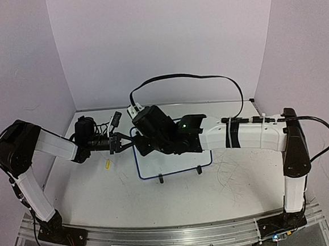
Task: Write a sentence on the whiteboard
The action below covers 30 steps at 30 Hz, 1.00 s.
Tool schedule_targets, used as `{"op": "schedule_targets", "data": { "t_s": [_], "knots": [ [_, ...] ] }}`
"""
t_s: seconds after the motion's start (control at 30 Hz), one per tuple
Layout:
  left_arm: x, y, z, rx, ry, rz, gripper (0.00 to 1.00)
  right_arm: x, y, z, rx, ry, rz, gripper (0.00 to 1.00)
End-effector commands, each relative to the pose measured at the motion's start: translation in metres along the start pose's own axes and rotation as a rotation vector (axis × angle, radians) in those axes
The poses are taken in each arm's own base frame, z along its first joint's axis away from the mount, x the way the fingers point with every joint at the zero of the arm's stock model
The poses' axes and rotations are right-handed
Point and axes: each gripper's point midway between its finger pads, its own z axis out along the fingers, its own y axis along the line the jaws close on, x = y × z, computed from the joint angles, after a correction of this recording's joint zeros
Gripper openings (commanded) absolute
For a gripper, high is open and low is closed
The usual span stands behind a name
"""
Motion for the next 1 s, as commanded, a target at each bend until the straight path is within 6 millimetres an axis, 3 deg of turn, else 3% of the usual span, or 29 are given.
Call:
{"op": "schedule_targets", "data": {
  "t_s": [0.0, 0.97],
  "knots": [
    [0.010, 0.016, -0.005, -0.076, 0.007, -0.001, 0.00, -0.013, -0.007, 0.001, 0.032, -0.029, 0.031, 0.00],
    [0.010, 0.015, -0.005, -0.074, 0.007, 0.000, 0.00, 0.008, -0.018, 0.013, 0.074, 0.030, 0.056, 0.00]
  ]
}}
